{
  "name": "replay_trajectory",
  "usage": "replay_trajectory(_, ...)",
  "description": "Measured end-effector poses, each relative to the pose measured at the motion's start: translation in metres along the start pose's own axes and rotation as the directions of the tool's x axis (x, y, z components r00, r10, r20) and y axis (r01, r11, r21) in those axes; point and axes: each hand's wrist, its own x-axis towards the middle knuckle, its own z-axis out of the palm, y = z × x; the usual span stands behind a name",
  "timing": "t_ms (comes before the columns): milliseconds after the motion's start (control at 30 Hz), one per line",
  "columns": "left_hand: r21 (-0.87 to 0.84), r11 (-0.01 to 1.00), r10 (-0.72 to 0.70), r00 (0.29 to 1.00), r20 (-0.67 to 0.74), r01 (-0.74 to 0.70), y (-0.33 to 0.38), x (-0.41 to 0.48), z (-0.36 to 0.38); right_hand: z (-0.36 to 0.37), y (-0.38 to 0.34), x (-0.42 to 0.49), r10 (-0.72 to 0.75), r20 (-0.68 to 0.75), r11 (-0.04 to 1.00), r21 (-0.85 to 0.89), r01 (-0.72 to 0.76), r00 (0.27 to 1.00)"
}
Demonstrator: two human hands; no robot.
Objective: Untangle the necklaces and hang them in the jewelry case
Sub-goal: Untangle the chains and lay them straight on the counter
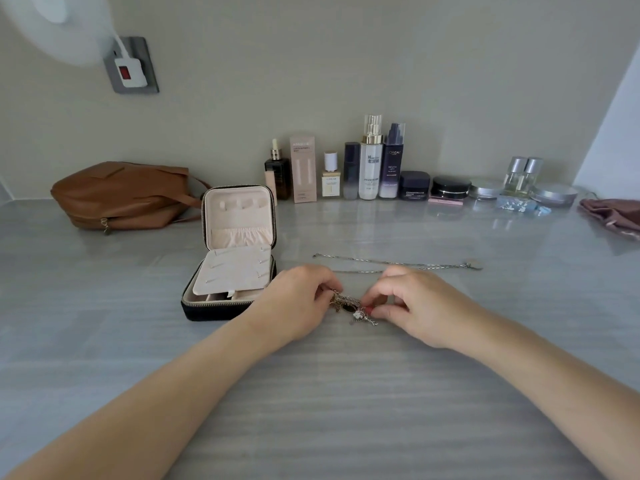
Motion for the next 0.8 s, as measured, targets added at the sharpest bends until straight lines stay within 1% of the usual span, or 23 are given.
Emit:
replay_trajectory(67, 0.031, 0.998, 0.058, 0.998, -0.019, -0.058, 0.0016, -0.0033, 0.0016, -0.0001, 0.0013, 0.0004, 0.001, -0.004, 1.0, -0.001, -0.001, 1.0)
replay_trajectory(100, 0.018, 0.995, 0.096, 0.995, -0.022, -0.096, 0.0026, -0.0045, 0.0028, 0.0002, 0.0017, 0.001, 0.003, -0.008, 1.0, -0.001, -0.003, 1.0)
replay_trajectory(167, -0.018, 0.988, 0.151, 0.988, 0.008, -0.151, 0.005, -0.0069, 0.0049, 0.0013, 0.0019, 0.0025, 0.003, -0.016, 1.0, -0.005, -0.003, 1.0)
replay_trajectory(233, -0.014, 0.984, 0.177, 0.982, 0.059, -0.176, 0.0056, -0.0075, 0.0075, 0.002, 0.0024, 0.0034, -0.009, -0.025, 1.0, -0.021, 0.009, 1.0)
replay_trajectory(400, -0.058, 0.984, 0.172, 0.981, 0.086, -0.167, 0.0036, -0.0072, 0.0045, -0.0016, 0.0032, 0.0004, -0.062, -0.009, 0.994, -0.087, 0.061, 0.998)
replay_trajectory(667, -0.051, 0.986, 0.164, 0.98, 0.114, -0.159, 0.0058, -0.0081, 0.006, -0.0003, 0.0025, -0.0023, -0.137, -0.005, 0.985, -0.105, 0.136, 0.991)
replay_trajectory(800, -0.039, 0.983, 0.183, 0.973, 0.144, -0.179, 0.0042, -0.0075, 0.0039, 0.0011, 0.0034, -0.0036, -0.197, -0.017, 0.968, -0.164, 0.192, 0.98)
